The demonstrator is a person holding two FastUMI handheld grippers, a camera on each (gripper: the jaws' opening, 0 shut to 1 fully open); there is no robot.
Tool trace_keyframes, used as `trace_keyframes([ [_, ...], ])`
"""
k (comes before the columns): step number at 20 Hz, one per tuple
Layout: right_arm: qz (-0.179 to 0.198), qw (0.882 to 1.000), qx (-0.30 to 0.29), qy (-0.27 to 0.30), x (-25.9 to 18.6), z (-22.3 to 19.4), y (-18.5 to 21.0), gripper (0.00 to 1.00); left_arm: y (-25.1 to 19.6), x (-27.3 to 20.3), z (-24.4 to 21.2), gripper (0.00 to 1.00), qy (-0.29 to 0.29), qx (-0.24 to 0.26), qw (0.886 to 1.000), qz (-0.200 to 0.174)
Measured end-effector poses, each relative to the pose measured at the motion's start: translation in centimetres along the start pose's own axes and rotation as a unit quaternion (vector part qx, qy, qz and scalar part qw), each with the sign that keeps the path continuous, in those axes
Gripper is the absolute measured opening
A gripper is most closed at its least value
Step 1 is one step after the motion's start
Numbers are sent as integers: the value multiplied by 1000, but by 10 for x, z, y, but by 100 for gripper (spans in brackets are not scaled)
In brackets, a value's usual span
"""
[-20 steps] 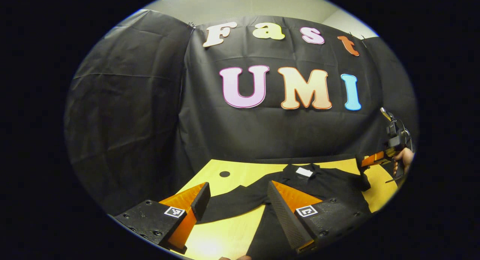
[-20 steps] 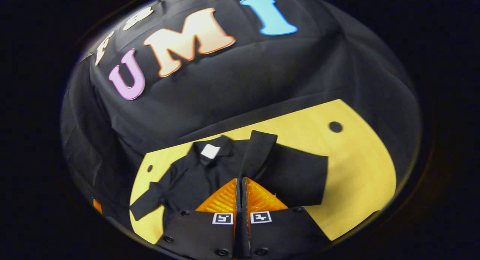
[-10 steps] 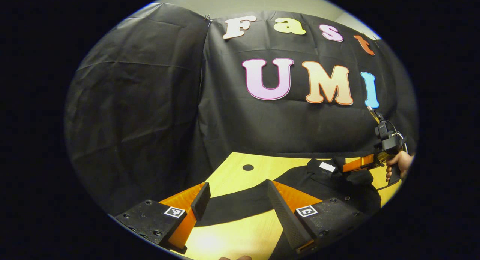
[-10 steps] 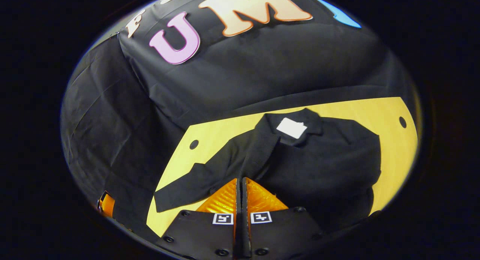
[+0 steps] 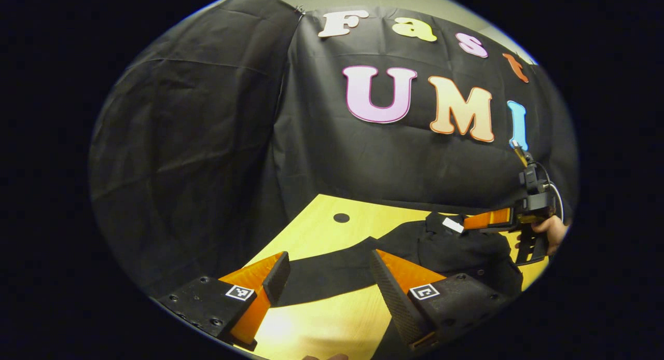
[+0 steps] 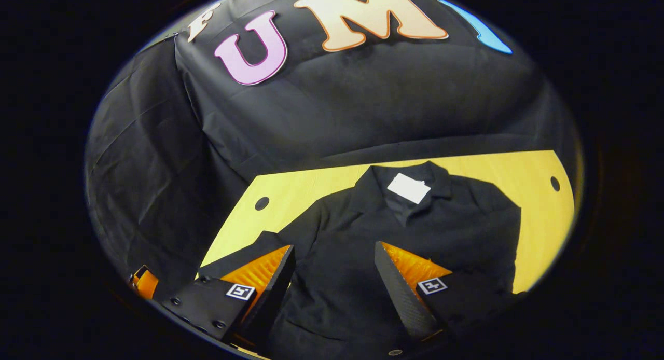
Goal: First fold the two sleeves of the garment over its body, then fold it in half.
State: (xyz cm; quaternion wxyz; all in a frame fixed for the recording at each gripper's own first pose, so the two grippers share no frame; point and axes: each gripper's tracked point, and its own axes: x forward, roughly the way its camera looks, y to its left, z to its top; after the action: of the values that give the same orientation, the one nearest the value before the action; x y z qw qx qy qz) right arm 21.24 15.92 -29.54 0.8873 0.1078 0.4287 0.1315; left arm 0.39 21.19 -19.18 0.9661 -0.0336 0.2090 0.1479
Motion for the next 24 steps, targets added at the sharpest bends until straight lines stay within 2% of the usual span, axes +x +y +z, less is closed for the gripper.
trace_keyframes([
  [5, -16, 999, -23, -37, -39, 6, -12, 98, 48, 14, -37, 93, 34, -21, 997, 61],
  [8, -24, 998, -35, -55, -67, 3, -15, 98, 88, 31, -61, 93, 52, -20, 992, 111],
  [11, -25, 997, -28, -67, -89, -2, -14, 98, 120, 46, -90, 93, 84, -20, 986, 142],
  [15, -24, 996, -22, -79, -115, -4, -13, 98, 143, 64, -137, 95, 147, -11, 977, 154],
  [16, -25, 996, -22, -79, -120, -6, -13, 100, 146, 68, -146, 94, 160, -16, 975, 152],
  [20, -32, 995, -37, -88, -142, -13, -16, 98, 143, 77, -171, 94, 207, -47, 966, 146],
  [22, -35, 995, -33, -89, -148, -18, -19, 98, 144, 78, -179, 93, 221, -51, 962, 155],
  [24, -38, 995, -26, -90, -153, -21, -24, 98, 145, 81, -177, 94, 215, -56, 962, 157],
])
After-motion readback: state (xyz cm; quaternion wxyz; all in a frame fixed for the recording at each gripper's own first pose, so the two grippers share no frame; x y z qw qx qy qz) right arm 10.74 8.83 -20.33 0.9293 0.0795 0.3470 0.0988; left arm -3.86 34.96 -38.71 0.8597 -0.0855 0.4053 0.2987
